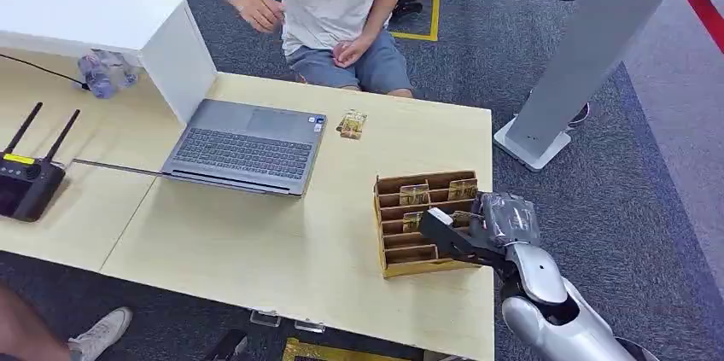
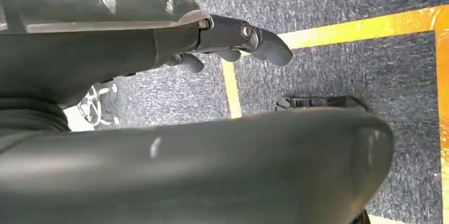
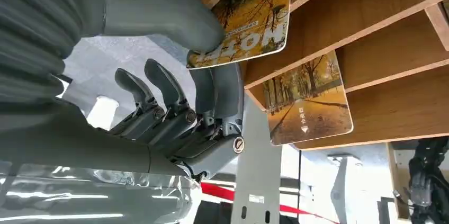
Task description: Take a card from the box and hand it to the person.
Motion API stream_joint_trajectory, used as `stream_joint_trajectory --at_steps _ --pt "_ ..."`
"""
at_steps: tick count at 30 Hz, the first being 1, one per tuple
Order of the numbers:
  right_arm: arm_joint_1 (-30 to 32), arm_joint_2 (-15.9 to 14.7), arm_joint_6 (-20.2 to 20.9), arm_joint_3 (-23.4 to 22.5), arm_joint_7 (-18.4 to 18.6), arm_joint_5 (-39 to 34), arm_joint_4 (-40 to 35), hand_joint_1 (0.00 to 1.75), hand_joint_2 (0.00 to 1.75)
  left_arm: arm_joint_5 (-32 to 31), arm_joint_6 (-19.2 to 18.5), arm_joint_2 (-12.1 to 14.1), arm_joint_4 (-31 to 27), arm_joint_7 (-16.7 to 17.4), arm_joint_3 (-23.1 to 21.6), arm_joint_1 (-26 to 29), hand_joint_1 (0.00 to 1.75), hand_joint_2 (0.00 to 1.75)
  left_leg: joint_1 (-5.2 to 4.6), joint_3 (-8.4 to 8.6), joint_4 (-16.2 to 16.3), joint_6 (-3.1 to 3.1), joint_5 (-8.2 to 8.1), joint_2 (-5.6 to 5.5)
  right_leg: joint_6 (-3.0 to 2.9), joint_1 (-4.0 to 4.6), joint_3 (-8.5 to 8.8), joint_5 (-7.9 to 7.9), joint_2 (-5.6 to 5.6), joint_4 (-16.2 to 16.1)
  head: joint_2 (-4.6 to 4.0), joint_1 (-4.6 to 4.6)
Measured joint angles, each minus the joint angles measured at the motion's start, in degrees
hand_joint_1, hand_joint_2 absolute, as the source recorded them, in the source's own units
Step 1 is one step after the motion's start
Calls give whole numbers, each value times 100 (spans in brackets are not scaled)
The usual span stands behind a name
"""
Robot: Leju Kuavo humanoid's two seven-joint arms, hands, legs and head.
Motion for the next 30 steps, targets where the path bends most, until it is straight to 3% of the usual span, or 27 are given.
stream_joint_trajectory --at_steps 9,14,22,30 --pt "2 -148 -291 -98 186 260 -514 159 175 98 135 0 0 -7 0 2 0 0 0 -1 0 1 1 0 -1 0 -1 1 0 0 0 0" --pt "-22 -321 -577 -306 218 746 -1295 159 175 151 160 0 0 -26 0 11 0 0 0 -1 1 1 1 0 -1 0 -1 1 -1 0 0 0" --pt "-44 -437 -879 -606 -94 1095 -2501 159 175 160 162 -9 0 -26 0 16 0 0 0 0 0 1 1 0 -1 0 -1 1 0 0 0 -2" --pt "47 -405 -1084 -658 -510 793 -2854 159 175 166 168 -28 0 -24 -2 14 0 0 0 -3 0 1 1 -1 -1 0 0 1 -1 0 0 0"
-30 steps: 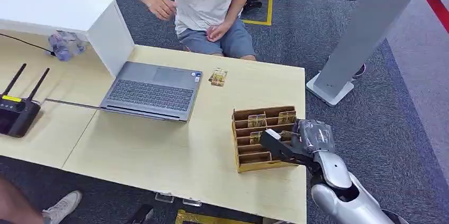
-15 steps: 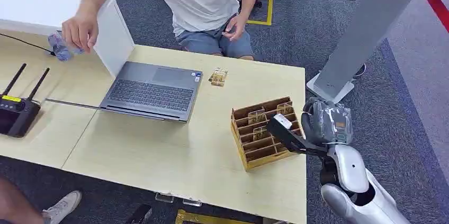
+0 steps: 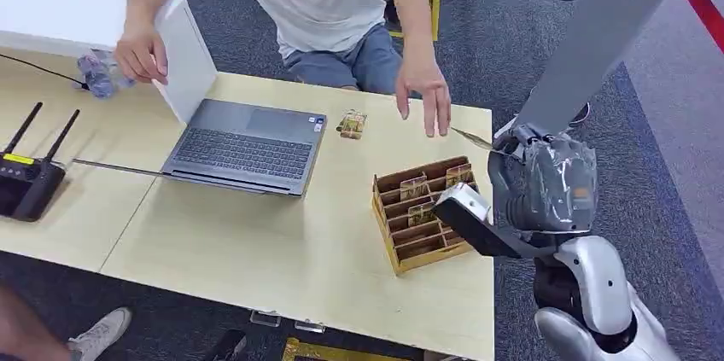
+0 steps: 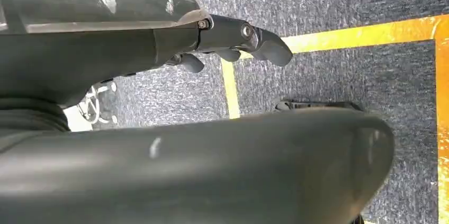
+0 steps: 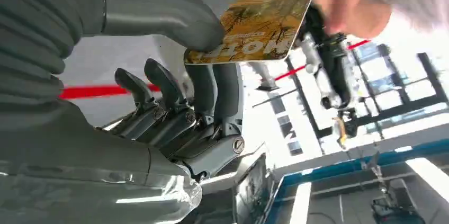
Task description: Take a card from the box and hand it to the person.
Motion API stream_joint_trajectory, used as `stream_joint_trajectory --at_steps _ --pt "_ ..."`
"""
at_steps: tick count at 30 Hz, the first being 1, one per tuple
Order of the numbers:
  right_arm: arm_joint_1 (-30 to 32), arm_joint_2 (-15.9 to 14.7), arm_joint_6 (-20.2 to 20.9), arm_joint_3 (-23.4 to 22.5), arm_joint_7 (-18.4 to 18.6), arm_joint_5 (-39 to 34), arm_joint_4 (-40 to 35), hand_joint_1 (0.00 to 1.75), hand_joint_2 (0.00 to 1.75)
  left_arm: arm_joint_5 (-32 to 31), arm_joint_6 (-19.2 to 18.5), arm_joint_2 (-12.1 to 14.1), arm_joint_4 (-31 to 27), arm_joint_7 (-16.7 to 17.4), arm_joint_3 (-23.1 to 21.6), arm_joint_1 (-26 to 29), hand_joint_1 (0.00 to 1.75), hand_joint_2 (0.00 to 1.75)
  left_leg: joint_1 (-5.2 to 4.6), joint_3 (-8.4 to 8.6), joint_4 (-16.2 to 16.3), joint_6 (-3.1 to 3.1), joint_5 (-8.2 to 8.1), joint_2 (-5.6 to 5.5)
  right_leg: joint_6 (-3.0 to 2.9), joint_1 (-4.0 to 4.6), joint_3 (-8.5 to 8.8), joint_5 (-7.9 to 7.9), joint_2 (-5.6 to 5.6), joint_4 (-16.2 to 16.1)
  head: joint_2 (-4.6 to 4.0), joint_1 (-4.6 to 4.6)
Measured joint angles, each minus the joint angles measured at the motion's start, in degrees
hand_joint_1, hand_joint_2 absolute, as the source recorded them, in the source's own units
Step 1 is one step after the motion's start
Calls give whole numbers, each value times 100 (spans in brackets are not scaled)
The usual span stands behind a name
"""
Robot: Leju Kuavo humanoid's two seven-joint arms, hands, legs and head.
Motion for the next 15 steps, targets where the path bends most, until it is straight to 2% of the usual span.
stream_joint_trajectory --at_steps 1,7,15 --pt "26 27 -124 0 -220 -294 0 159 175 2 0 0 0 -2 0 -1 0 0 0 0 0 0 0 0 0 0 0 0 0 0 0 0" --pt "256 182 -426 0 -955 -1539 57 159 175 -15 -22 -2 0 -2 0 -7 0 0 0 -1 0 0 0 -1 0 0 0 0 -1 0 0 -2" --pt "386 309 -454 0 -1132 -1813 153 159 175 -44 -90 -2 0 -35 -7 -9 0 0 0 -1 0 0 0 0 0 0 -1 0 0 0 0 0"
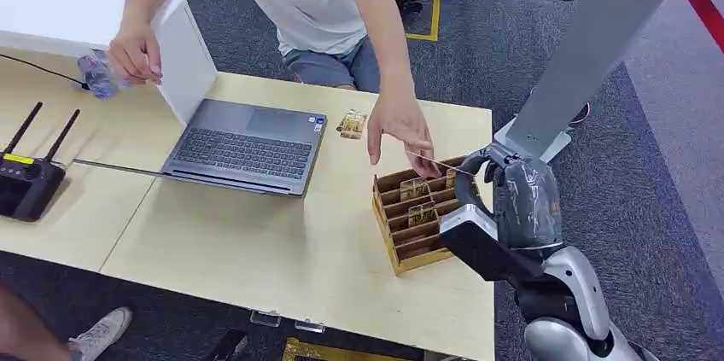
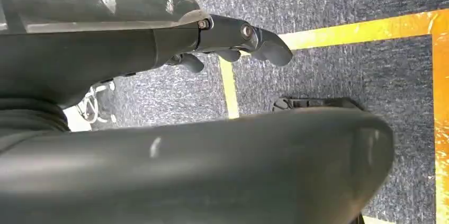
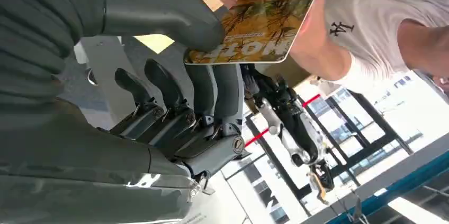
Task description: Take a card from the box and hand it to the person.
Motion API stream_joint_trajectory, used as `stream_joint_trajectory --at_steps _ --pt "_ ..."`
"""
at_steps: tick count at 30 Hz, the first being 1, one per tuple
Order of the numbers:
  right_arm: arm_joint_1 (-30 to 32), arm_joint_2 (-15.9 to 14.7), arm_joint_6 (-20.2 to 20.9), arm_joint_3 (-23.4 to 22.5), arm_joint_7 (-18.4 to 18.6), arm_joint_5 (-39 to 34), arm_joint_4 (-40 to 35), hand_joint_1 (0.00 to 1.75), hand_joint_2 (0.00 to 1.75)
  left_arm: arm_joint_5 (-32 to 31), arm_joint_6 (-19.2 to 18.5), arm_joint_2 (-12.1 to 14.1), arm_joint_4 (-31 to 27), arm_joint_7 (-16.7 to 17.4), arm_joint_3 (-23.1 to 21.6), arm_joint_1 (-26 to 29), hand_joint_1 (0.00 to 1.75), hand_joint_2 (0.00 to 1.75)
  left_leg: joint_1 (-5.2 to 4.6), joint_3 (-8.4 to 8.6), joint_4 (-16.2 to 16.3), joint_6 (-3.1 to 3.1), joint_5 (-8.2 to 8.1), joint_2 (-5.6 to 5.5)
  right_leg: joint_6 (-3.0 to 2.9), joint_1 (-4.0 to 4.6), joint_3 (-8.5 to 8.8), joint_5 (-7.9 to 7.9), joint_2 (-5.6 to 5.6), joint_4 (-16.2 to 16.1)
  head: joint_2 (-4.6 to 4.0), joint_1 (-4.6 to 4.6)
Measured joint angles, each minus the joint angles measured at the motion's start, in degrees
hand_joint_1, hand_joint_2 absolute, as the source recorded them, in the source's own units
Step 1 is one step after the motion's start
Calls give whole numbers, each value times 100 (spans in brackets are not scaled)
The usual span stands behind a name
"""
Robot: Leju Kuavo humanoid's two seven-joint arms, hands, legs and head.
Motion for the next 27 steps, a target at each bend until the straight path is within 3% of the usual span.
stream_joint_trajectory --at_steps 3,4,7,9,10,12,13,16,21,24,27 --pt "17 26 2 -2 -2 -2 35 159 175 -26 -15 0 0 -20 -15 0 0 0 0 0 0 0 0 0 0 0 0 0 0 0 0 0" --pt "21 33 7 -2 -4 -4 41 143 175 -28 -17 0 0 -22 -20 -1 0 175 0 0 0 0 0 0 0 0 0 0 0 0 0 0" --pt "23 50 15 -4 -4 -18 70 145 175 -28 -24 0 0 -5 -33 -2 0 175 0 1 0 0 0 0 0 0 0 0 0 0 0 -2" --pt "34 52 33 -7 -2 -57 81 124 175 -33 -24 0 0 26 -50 -2 0 175 0 0 0 0 0 0 0 0 0 0 0 0 0 -2" --pt "41 52 46 -11 2 -68 87 56 175 -35 -24 0 0 39 -59 -1 0 175 0 0 0 0 0 0 0 0 0 0 0 0 0 0" --pt "57 52 72 -13 4 -103 101 56 175 -37 -22 0 0 52 -74 -2 0 175 0 0 0 0 0 0 0 0 0 0 0 0 0 0" --pt "81 52 101 -13 15 -109 116 0 175 -22 2 2 0 52 -76 -1 0 0 0 -1 0 0 0 0 0 0 0 0 0 0 0 0" --pt "105 52 116 -15 24 -203 127 0 175 9 13 2 0 52 -76 -1 0 0 0 0 0 0 0 0 0 0 0 0 0 0 0 0" --pt "211 50 111 -74 -136 -982 127 0 175 35 46 2 0 52 -76 -1 0 0 0 0 0 0 0 0 0 0 -1 0 0 0 0 0" --pt "410 37 164 -201 -453 -2236 127 0 175 44 81 2 0 55 -76 1 0 0 0 1 0 0 0 -1 0 0 0 0 -1 -1 0 -2" --pt "787 -13 378 -363 -1053 -3795 133 0 175 55 83 4 0 83 -76 3 0 0 0 -2 0 0 -1 -1 0 0 -1 0 -1 -1 0 -2"
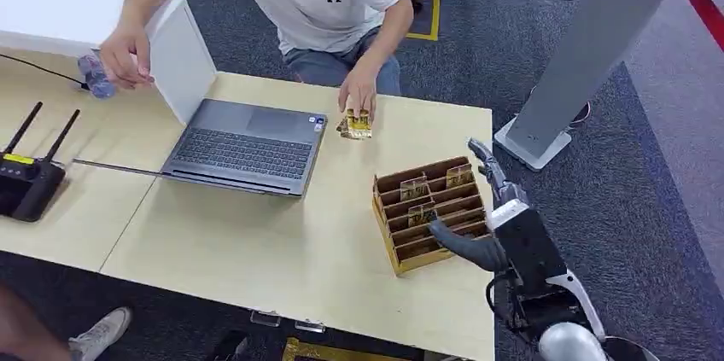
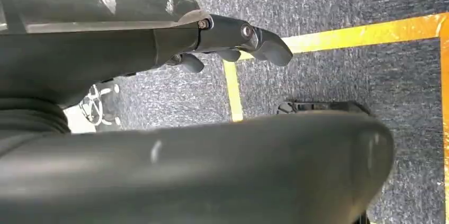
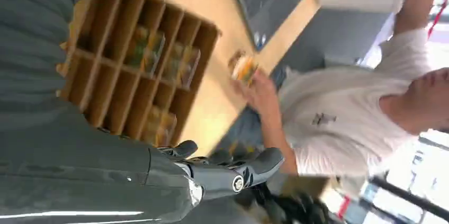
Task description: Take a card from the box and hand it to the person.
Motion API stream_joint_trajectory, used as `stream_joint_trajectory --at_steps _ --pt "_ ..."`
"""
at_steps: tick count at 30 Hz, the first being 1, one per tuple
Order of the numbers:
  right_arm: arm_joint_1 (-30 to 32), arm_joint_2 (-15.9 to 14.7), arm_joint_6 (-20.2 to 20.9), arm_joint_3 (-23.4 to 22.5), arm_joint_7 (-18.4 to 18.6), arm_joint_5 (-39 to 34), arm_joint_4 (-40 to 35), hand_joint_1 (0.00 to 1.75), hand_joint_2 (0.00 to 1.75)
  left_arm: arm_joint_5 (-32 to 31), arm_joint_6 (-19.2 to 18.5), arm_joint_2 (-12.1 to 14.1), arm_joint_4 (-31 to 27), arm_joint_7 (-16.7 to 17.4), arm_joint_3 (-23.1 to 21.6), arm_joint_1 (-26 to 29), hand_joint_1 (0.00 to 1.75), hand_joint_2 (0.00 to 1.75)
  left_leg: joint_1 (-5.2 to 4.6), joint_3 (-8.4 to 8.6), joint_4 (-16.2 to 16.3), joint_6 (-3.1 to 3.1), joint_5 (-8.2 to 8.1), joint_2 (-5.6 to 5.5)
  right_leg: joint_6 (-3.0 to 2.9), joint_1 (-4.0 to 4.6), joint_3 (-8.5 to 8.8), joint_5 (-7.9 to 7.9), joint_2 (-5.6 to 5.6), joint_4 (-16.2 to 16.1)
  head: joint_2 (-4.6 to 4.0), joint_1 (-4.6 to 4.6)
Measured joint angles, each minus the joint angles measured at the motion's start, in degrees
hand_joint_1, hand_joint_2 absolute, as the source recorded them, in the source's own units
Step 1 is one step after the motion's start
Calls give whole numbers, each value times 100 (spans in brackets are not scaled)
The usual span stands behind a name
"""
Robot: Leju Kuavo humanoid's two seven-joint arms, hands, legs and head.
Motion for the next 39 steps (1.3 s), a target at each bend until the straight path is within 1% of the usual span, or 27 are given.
stream_joint_trajectory --at_steps 2,5,7,12,18,26,39 --pt "198 -37 130 -83 -121 -492 15 0 175 0 0 4 0 29 0 -1 0 0 0 -2 0 0 0 0 0 0 -2 0 1 0 0 0" --pt "514 -85 486 -208 -269 -1190 48 0 175 0 0 11 0 55 0 -2 0 0 0 -2 0 0 -1 0 0 0 -2 -1 0 -1 0 2" --pt "740 -105 595 -271 -387 -1358 83 0 175 0 0 22 0 55 0 2 0 0 0 -2 0 0 -1 0 0 0 -2 -1 0 -1 0 2" --pt "1056 -127 682 -374 -442 -1685 171 0 175 17 13 28 0 55 0 0 0 0 0 -1 0 0 -1 1 0 0 -1 -1 1 -1 0 2" --pt "1178 -131 781 -409 -433 -1759 297 0 175 17 15 28 0 33 0 -4 0 0 0 0 0 0 0 2 0 0 -1 0 2 0 0 2" --pt "1177 -131 846 -437 -226 -1608 372 0 175 15 18 28 0 22 -4 -5 0 0 0 0 0 0 -1 2 0 0 -1 -1 2 -1 0 0" --pt "1242 -131 848 -544 -219 -1525 372 0 175 -7 24 28 0 66 -15 -5 0 0 0 0 0 0 -1 2 0 0 -2 0 2 -1 0 0"
